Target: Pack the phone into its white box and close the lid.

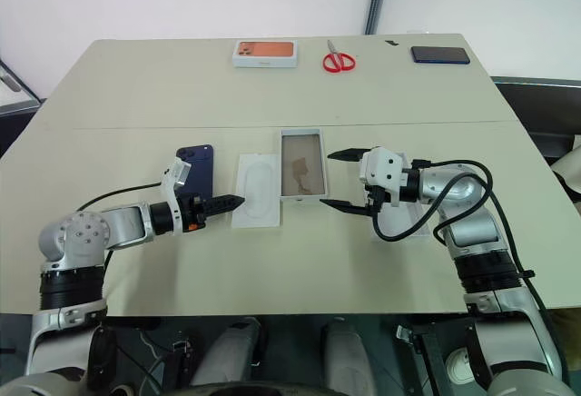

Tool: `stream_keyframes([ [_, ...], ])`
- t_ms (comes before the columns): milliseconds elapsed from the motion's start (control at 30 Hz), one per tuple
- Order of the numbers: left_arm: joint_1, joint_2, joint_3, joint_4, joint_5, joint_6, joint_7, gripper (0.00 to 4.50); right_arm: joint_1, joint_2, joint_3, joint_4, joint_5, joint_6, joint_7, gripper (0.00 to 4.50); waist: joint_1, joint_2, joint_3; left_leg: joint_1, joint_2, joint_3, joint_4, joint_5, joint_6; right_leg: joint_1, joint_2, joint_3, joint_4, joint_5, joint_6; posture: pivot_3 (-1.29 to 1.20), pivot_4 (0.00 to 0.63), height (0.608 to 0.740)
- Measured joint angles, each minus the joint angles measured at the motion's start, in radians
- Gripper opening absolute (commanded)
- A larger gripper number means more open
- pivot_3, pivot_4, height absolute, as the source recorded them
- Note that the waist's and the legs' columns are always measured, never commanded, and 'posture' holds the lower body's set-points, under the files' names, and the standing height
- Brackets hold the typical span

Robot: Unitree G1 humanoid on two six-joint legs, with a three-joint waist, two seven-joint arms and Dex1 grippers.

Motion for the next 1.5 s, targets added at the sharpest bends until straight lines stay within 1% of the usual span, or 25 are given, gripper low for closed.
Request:
stream_keyframes([
  [300,0.003,-0.003,0.005,-0.002,-0.001,0.001,0.001,2.15,0.000,0.004,0.000,0.000,-0.004,-0.002,0.000,4.50,0.000,0.000,0.000,0.000,0.000,0.000,0.000,0.000,0.000,0.000,0.000,0.000,0.000,0.000,0.000,0.00,0.150,0.740],
  [333,0.001,-0.008,0.007,0.001,-0.001,0.002,0.007,1.60,0.000,0.005,0.001,0.000,-0.006,-0.002,0.000,4.50,0.001,0.000,0.000,0.000,0.000,0.000,0.000,0.000,0.000,0.000,0.000,0.000,0.000,0.000,0.000,0.00,0.150,0.740],
  [367,0.000,-0.011,0.007,0.004,-0.001,0.002,0.013,1.33,0.000,0.006,0.001,0.000,-0.007,-0.004,0.000,4.50,0.001,0.000,0.000,0.000,0.000,0.000,0.000,0.000,0.000,0.000,0.000,0.000,0.000,0.000,0.000,0.00,0.150,0.740],
  [400,0.000,-0.013,0.010,0.011,0.001,0.002,0.018,0.87,0.000,0.008,0.002,0.000,-0.007,-0.005,0.000,4.50,0.001,0.000,0.000,0.000,0.000,0.000,0.000,0.000,0.000,0.000,0.000,0.000,0.000,0.000,0.000,0.00,0.150,0.740],
  [433,0.001,-0.014,0.009,0.021,0.002,0.003,0.020,0.31,0.000,0.008,0.002,0.000,-0.007,-0.005,0.000,4.50,0.001,0.000,0.000,0.000,0.000,0.000,0.000,0.000,0.000,0.000,0.000,0.000,0.000,0.000,0.000,0.00,0.150,0.740],
  [467,-0.001,-0.015,0.011,0.016,-0.002,0.008,0.019,0.05,0.000,0.008,0.002,0.001,-0.008,-0.005,-0.001,4.50,0.001,0.000,0.000,0.000,0.000,0.000,0.000,0.000,0.000,0.000,0.000,0.000,0.000,0.000,0.000,0.00,0.150,0.740],
  [600,-0.008,-0.006,0.005,0.024,0.000,0.022,0.017,0.05,0.000,0.009,0.002,0.001,-0.008,-0.007,-0.003,4.50,0.001,0.001,-0.001,0.001,0.000,0.000,0.000,0.000,0.000,0.001,0.000,0.000,0.000,0.000,0.000,0.00,0.150,0.740],
  [733,-0.028,-0.006,0.025,0.052,-0.004,0.043,0.017,0.05,0.003,0.009,0.002,0.002,-0.009,-0.014,-0.004,4.50,0.001,0.001,-0.001,0.001,0.000,0.000,0.000,0.000,0.000,0.001,0.000,0.000,0.000,0.000,0.000,0.00,0.150,0.740],
  [933,-0.068,-0.015,0.126,0.118,-0.025,0.068,0.053,0.05,0.003,0.028,0.007,0.006,-0.007,-0.010,-0.001,4.50,-0.005,0.001,0.000,0.001,0.000,-0.001,0.000,0.000,-0.001,0.000,0.001,0.000,0.000,0.000,0.000,0.00,0.150,0.740],
  [1067,-0.086,-0.022,0.179,0.103,-0.043,0.034,0.061,0.05,0.010,0.070,0.056,0.002,-0.008,0.031,0.004,4.50,-0.002,0.000,0.000,0.000,0.000,-0.001,0.000,0.000,-0.001,-0.001,0.000,0.000,0.000,0.000,0.000,0.00,0.150,0.740],
  [1200,-0.091,-0.047,0.210,0.064,-0.073,-0.001,0.070,0.05,0.004,0.138,0.127,0.015,-0.043,0.102,-0.031,4.50,-0.001,0.000,0.000,0.000,0.000,-0.002,0.000,0.001,-0.001,-0.001,0.000,0.000,0.000,0.000,0.000,0.00,0.150,0.740],
  [1300,-0.093,-0.086,0.231,0.034,-0.101,-0.037,0.088,0.05,-0.014,0.158,0.169,0.058,-0.090,0.143,-0.060,4.50,0.001,0.000,0.000,-0.001,0.000,-0.002,0.000,0.001,-0.002,-0.001,0.000,0.000,0.000,0.000,0.000,0.00,0.150,0.740],
  [1433,-0.087,-0.089,0.233,0.012,-0.114,-0.033,0.113,0.05,-0.059,0.164,0.178,0.098,-0.099,0.180,-0.065,4.50,0.000,0.000,0.000,-0.001,-0.001,-0.002,0.000,0.001,-0.002,-0.002,0.000,0.000,0.000,0.000,0.000,0.00,0.150,0.740],
  [1500,-0.081,-0.097,0.225,0.016,-0.115,-0.018,0.131,0.00,-0.078,0.165,0.179,0.117,-0.106,0.194,-0.063,3.92,-0.001,0.000,0.000,-0.001,-0.001,-0.002,0.000,0.001,-0.002,-0.002,0.000,0.000,0.000,0.000,0.000,0.00,0.150,0.740],
])
